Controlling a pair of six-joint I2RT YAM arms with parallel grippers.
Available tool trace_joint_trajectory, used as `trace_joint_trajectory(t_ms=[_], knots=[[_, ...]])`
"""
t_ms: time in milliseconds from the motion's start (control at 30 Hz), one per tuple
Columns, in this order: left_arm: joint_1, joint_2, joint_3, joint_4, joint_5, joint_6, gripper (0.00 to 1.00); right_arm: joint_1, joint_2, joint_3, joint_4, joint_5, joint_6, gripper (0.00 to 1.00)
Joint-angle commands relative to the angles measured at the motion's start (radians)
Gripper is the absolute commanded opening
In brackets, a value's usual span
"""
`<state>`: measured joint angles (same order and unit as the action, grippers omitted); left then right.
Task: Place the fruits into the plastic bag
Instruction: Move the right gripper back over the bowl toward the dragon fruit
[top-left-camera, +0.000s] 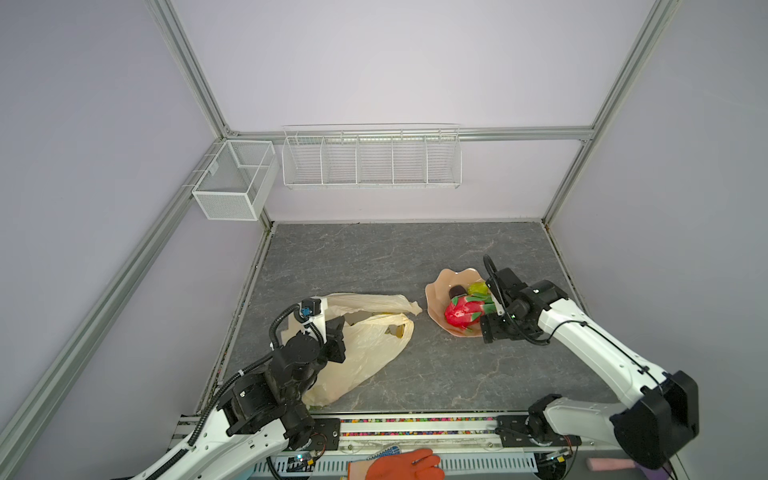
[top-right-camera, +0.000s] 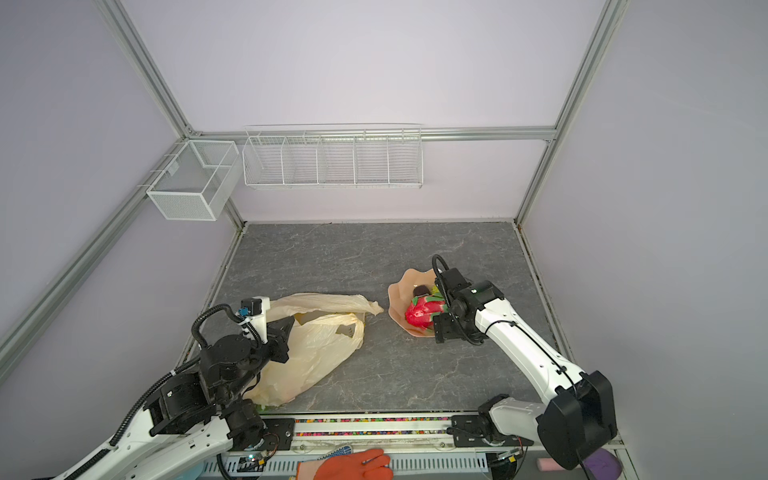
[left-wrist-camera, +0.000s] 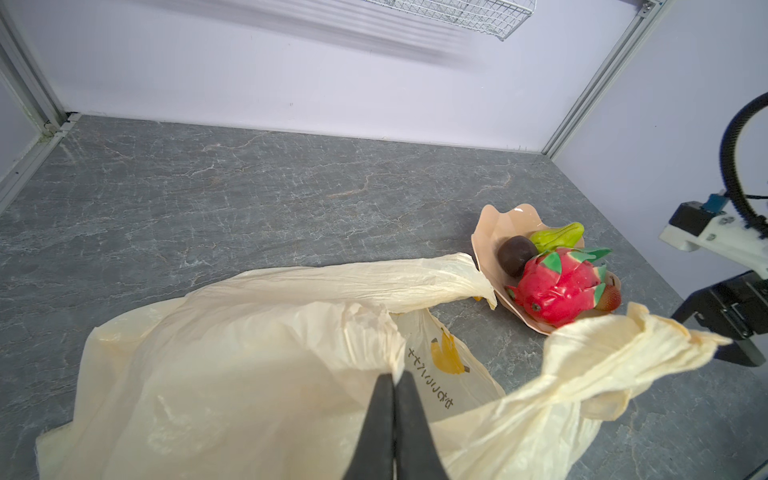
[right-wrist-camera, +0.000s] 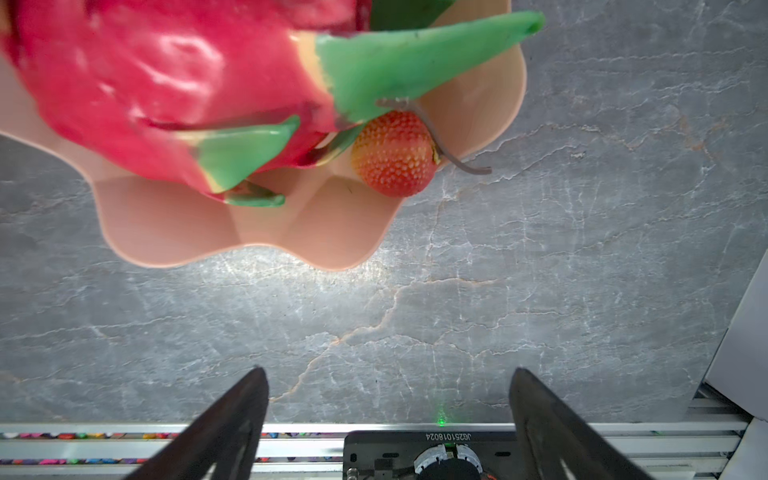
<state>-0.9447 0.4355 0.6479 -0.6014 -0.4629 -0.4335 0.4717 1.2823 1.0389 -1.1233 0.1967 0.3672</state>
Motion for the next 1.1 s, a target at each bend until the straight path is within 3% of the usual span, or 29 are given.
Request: trace_joint_trajectory(t_ms=[0, 500, 1067], knots=[[0.001, -0.008, -0.008, -0.003, 0.004, -0.018, 0.00, -0.005, 0.037, -0.003, 0.055, 0.039, -0.022, 0.91], [0.001, -0.009, -0.010, -0.011, 0.000, -0.024, 0.00, -0.013, 0.228, 0.045, 0.135, 0.135, -0.111, 0.84], [0.001, -0.009, -0.009, -0.018, -0.006, -0.027, 0.00, -0.038, 0.311, 0.084, 0.211, 0.093, -0.197, 0.78]])
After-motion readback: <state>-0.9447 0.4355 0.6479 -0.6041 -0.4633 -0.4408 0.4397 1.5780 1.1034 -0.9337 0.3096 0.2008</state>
